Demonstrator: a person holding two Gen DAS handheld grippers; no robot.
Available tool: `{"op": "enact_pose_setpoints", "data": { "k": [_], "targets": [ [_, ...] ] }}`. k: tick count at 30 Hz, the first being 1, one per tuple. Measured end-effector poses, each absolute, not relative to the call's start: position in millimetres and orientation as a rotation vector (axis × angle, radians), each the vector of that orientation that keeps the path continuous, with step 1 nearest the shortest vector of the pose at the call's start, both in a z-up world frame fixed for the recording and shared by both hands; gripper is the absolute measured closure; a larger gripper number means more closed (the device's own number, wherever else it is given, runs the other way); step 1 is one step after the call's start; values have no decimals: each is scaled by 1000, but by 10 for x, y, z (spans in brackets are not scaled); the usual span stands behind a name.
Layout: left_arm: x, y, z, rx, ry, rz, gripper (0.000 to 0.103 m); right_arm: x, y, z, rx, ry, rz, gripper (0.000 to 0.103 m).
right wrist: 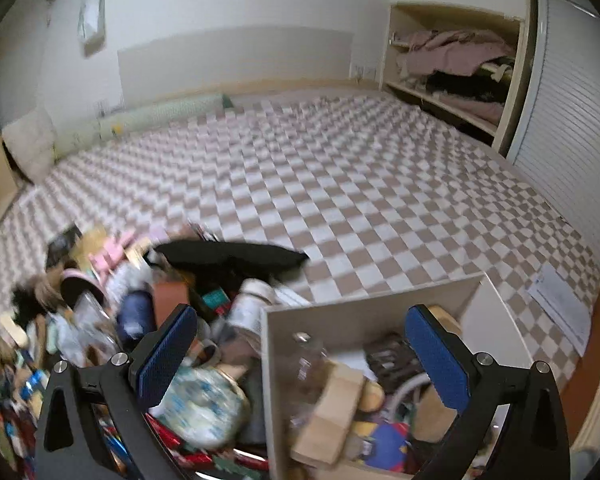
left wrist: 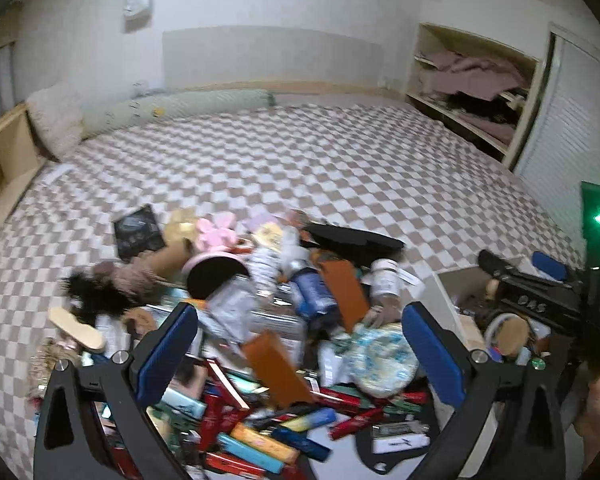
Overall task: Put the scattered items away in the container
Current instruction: 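Withdraw both open tools from the box back over the pile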
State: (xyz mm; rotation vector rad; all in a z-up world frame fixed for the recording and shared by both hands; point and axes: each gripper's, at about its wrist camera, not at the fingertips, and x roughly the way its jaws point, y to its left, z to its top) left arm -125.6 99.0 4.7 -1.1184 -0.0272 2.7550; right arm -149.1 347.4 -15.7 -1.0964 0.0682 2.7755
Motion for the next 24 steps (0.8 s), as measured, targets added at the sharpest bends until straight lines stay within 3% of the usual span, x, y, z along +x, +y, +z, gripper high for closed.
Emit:
{"op": "enact_pose_setpoints", "data": {
  "k": [5, 12, 17, 24],
  "targets": [
    [-1250, 719, 46, -1135, -40, 2801, 0, -1533, 3275, -117, -1143, 130, 2842, 0],
    [-1238, 284, 18, -1188, -100, 2853, 0, -1535, 2877, -32, -1103, 32, 2901, 0],
    [-1217, -38, 11, -1210, -157, 2890, 0, -1531, 2737, -3, -1058, 149, 2976, 0],
    [-1204, -477, -23, -1247, -229, 2945, 0, -1590, 2479, -77, -1084, 24, 3023, 0]
  ]
}}
